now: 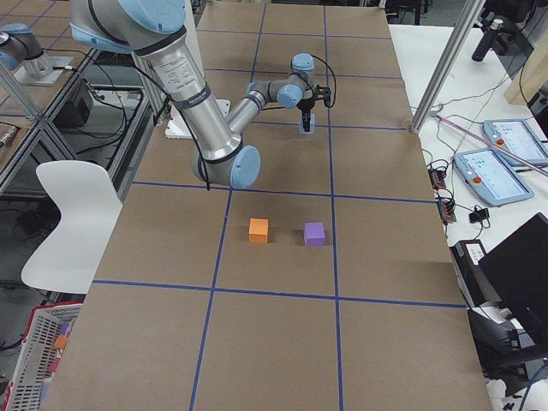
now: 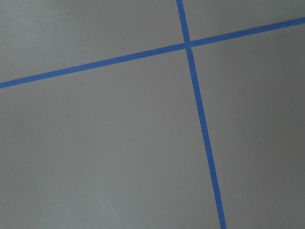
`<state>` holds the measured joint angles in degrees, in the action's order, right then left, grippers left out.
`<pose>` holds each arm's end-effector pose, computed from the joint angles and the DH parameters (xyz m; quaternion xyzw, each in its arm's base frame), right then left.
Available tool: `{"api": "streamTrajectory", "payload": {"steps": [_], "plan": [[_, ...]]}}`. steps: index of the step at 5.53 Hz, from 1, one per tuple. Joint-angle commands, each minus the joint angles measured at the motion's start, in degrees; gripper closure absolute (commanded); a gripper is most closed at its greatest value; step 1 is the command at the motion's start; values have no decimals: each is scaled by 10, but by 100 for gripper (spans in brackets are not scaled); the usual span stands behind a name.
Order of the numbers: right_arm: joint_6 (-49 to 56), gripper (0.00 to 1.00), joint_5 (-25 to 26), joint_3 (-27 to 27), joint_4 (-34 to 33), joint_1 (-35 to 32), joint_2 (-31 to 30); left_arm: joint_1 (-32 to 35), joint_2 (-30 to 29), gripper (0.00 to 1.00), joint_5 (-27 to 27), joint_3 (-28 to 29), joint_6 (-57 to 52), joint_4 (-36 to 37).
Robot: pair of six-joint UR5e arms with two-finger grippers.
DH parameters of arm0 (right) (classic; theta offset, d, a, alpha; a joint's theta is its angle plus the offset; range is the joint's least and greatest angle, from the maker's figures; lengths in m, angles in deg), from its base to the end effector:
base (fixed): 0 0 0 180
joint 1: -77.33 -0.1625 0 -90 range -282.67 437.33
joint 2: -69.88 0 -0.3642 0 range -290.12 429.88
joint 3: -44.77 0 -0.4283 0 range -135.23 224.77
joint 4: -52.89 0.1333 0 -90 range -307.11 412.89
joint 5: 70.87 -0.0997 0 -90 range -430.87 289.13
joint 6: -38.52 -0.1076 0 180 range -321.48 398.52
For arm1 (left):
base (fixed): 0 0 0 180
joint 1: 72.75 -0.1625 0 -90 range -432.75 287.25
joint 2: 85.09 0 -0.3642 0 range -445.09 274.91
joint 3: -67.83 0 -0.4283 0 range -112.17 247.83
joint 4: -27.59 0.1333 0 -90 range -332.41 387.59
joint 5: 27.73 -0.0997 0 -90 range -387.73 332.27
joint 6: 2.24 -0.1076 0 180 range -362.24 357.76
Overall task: Place blue block between orange and purple blocks
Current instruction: 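Carry the light blue cube with the right gripper toward the purple cube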
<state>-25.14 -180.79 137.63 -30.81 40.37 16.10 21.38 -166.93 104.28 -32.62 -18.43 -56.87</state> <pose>-0.4930 -0.4919 0.1864 0.0635 -0.4072 0.0177 0.9110 -0.0951 -0.4656 0.5914 0.0371 0.3574 0.0879 0.9291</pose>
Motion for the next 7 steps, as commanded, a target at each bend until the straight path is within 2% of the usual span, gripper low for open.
{"api": "streamTrajectory", "payload": {"steps": [1,3,4,5,6,7], "plan": [[132,96,-61,123,-87,-87,-102,0,4,0,0,-5,0,-1],[220,94,-85,190,-72,-152,-261,0,4,0,0,-5,-1,-1],[220,93,-89,186,39,-165,-346,0,4,0,1,-6,-1,-1],[217,91,-107,180,118,-182,-410,0,7,0,17,-1,-1,-17],[215,85,-114,180,134,-199,-435,0,14,0,20,1,0,-32],[216,83,-114,166,136,-199,-443,0,14,0,20,1,0,-33]]}}
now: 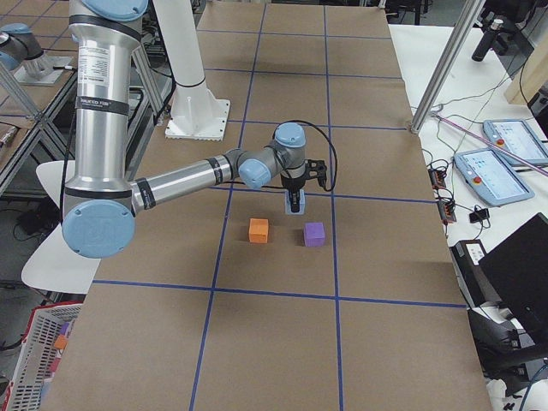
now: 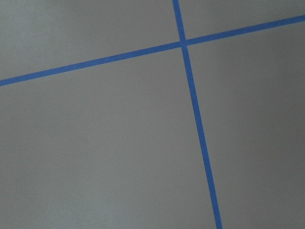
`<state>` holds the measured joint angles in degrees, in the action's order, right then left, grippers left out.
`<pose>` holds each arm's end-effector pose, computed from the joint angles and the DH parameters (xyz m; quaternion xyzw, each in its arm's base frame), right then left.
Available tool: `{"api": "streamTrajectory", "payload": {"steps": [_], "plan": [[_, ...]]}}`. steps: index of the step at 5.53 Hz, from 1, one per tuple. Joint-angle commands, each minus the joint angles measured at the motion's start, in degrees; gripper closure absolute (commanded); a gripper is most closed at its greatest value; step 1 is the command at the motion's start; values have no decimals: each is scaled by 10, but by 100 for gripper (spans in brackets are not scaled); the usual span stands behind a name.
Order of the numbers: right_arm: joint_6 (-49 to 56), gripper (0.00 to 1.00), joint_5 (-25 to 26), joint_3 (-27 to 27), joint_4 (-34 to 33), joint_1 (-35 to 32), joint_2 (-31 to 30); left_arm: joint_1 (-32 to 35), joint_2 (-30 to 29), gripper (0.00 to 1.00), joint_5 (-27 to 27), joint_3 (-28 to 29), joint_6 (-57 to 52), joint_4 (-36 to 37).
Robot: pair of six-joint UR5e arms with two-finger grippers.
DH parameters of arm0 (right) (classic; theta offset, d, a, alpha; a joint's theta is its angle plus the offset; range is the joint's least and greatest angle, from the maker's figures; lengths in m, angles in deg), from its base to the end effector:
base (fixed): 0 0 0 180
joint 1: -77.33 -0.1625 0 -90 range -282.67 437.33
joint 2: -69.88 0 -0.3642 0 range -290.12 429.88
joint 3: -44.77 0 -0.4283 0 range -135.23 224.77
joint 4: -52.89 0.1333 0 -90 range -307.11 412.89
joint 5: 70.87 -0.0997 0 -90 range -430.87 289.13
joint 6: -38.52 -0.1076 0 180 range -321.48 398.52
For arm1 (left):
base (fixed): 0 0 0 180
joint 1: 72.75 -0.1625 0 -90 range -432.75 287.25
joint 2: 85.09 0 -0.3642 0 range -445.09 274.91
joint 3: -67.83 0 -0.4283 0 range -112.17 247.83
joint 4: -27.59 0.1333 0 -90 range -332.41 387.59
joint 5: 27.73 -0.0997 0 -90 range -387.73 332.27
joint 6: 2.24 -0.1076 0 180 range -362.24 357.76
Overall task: Place blue block between orange and purple blocks
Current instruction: 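Carry the light blue cube with the right gripper toward the purple cube, then lower the light blue cube between the purple and orange cubes, open right gripper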
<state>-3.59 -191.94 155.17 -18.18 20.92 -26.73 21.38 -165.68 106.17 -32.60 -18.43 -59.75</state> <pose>-0.2161 -0.4660 0.4458 0.0566 -0.3694 -0.0066 0.9275 -0.0921 -0.4607 0.5945 0.0529 0.3702 0.0921 0.9228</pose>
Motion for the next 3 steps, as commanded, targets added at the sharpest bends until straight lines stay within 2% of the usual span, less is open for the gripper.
{"api": "streamTrajectory", "payload": {"steps": [1,2,3], "plan": [[-2,82,-1,-33,37,-5,-16,1,2,0,1,0,-1,-5],[-28,81,-1,-89,113,-3,-9,0,2,0,1,1,0,-5],[-44,76,-1,-109,134,-2,-9,0,2,0,1,1,0,-5]]}}
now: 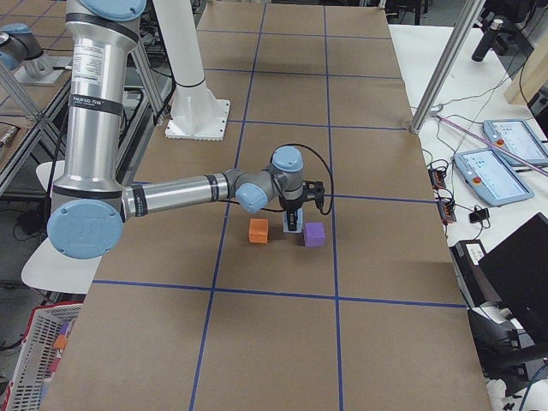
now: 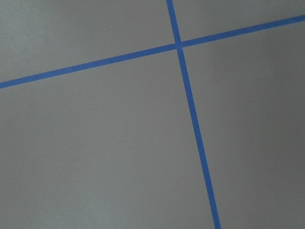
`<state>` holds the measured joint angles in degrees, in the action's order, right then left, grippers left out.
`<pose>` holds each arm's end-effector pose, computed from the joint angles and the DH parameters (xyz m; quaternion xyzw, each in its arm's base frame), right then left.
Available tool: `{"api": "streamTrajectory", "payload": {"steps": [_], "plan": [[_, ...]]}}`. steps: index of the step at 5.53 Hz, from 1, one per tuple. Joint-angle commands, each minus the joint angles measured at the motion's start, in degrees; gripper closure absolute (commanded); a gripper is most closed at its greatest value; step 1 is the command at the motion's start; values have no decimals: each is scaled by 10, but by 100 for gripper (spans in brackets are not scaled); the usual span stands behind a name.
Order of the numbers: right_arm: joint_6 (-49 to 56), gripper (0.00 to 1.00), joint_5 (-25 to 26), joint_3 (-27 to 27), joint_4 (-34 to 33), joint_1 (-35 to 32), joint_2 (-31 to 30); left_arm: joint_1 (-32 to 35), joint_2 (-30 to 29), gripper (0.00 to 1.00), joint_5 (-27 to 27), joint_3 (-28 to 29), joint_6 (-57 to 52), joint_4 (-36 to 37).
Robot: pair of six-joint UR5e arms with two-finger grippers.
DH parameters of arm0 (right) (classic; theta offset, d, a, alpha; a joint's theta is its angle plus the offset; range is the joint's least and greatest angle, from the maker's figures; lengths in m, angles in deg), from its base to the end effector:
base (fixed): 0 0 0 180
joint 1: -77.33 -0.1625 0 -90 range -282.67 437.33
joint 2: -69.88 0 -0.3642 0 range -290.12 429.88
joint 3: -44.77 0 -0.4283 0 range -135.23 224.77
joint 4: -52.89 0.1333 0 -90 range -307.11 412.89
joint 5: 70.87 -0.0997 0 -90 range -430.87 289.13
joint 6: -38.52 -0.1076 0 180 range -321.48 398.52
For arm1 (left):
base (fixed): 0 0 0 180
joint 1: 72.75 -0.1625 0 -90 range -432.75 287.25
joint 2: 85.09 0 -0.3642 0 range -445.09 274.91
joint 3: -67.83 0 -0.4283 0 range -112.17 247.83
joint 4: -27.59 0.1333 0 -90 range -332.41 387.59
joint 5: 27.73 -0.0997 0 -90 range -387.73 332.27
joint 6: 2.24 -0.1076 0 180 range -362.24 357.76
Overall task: Place blue block between orange and purple blocks
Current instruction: 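Lower the light blue cube between the purple and orange cubes, open right gripper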
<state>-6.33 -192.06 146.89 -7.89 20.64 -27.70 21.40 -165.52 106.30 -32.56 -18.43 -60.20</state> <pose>-0.2169 -0.4713 0.5107 0.0549 -0.3760 0.0150 0.9249 -0.0920 -0.4600 0.5953 0.0551 0.3709 0.0927 0.9224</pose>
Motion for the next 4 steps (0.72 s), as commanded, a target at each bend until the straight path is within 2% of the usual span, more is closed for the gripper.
{"api": "streamTrajectory", "payload": {"steps": [1,2,3,4], "plan": [[-16,68,1,-36,43,2,-4,0,0,0,0,0,0,0],[-16,54,3,-42,43,16,-2,0,0,0,0,0,0,0],[-16,34,5,-46,43,32,0,0,0,0,0,0,0,0],[-16,29,10,-46,43,39,-1,0,0,0,0,1,0,0]]}}
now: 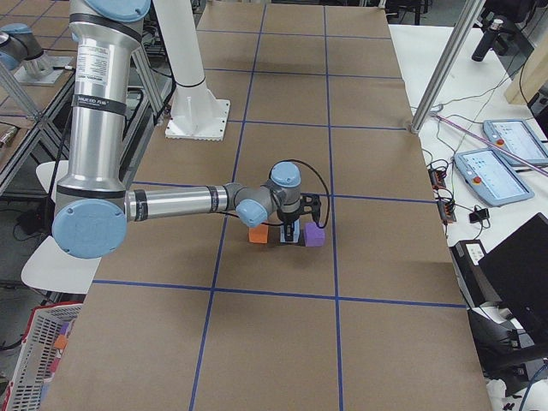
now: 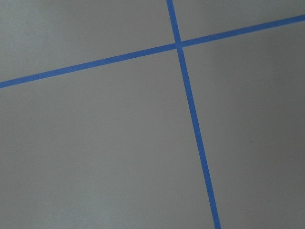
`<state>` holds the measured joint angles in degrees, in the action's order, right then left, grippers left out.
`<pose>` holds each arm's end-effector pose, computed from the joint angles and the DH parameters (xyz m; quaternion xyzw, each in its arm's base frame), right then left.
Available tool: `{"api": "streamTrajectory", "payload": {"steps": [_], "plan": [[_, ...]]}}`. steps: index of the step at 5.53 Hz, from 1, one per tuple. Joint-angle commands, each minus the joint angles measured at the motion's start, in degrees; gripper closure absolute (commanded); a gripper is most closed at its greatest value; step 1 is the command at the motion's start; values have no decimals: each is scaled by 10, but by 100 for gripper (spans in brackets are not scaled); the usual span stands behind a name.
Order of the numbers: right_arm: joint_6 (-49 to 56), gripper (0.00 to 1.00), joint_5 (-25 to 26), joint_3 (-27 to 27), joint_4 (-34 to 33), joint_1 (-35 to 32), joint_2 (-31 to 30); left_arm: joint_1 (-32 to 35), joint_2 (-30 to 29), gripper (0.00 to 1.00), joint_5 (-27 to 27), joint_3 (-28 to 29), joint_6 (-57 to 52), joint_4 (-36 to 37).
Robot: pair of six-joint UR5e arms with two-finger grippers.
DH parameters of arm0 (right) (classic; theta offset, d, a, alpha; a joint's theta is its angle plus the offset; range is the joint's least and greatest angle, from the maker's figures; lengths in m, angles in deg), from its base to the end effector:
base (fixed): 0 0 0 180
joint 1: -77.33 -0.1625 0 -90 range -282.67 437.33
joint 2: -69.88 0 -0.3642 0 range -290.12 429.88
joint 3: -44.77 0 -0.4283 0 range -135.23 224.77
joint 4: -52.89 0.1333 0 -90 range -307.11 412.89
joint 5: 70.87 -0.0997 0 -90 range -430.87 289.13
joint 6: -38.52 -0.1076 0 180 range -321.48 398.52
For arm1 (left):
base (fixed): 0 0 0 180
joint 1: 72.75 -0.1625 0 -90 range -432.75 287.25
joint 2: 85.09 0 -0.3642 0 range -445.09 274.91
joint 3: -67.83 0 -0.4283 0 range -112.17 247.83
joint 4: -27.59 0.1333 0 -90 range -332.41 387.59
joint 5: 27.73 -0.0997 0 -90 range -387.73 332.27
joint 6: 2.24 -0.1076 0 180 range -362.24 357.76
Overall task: Place blue block between orange and purple blocks
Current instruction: 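Lower the light blue cube between the purple and orange cubes, open right gripper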
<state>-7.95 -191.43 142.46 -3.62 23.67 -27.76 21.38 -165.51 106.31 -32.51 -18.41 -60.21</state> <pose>-0.2414 -0.4607 0.5452 0.0419 -0.3733 0.0058 0.9267 -0.0919 -0.4600 0.5958 0.0546 0.3711 0.0925 0.9224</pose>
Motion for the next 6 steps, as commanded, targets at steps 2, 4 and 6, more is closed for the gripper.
{"api": "streamTrajectory", "payload": {"steps": [2,4,6], "plan": [[6,1,17,-4,1,15,-4,0,0,0,0,1,0,0],[24,1,-13,24,-10,-28,-3,0,0,0,0,1,0,0],[256,1,-97,25,-116,-184,-3,0,0,0,0,1,0,0]]}}
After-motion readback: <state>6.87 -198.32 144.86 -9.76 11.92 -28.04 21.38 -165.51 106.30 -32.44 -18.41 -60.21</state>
